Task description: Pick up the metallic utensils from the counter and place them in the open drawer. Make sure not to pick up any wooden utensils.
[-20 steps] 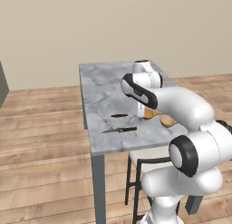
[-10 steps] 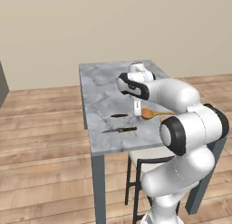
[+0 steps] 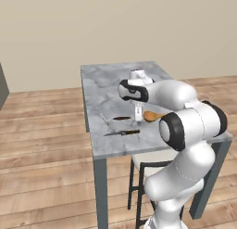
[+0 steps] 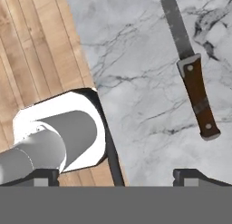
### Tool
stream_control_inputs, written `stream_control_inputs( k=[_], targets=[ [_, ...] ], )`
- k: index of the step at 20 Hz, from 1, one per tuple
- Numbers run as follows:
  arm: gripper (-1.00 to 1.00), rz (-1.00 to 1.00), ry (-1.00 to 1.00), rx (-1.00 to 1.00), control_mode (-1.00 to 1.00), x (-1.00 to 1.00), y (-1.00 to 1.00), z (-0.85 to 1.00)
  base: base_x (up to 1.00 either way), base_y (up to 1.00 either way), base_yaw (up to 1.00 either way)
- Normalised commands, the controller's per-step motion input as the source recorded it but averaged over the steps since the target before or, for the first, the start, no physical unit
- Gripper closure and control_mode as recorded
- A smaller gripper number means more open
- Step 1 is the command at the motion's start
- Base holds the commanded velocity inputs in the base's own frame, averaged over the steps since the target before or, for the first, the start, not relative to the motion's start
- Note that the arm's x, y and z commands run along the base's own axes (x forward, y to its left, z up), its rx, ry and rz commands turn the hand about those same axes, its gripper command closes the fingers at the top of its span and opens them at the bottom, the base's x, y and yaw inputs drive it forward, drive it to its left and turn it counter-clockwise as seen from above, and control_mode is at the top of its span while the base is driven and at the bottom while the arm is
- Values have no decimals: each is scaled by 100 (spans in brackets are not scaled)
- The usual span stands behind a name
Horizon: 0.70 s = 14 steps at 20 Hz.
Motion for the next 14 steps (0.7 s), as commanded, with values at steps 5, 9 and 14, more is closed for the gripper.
stream_control_inputs(
  k=[5,9,14],
  targets=[
    [-100,0,-3,0,-100,26,0,-23,0,0,0],
    [-100,0,0,0,-100,38,2,-15,0,0,0],
    [-100,0,0,-1,-100,26,7,-19,0,0,0]
  ],
)
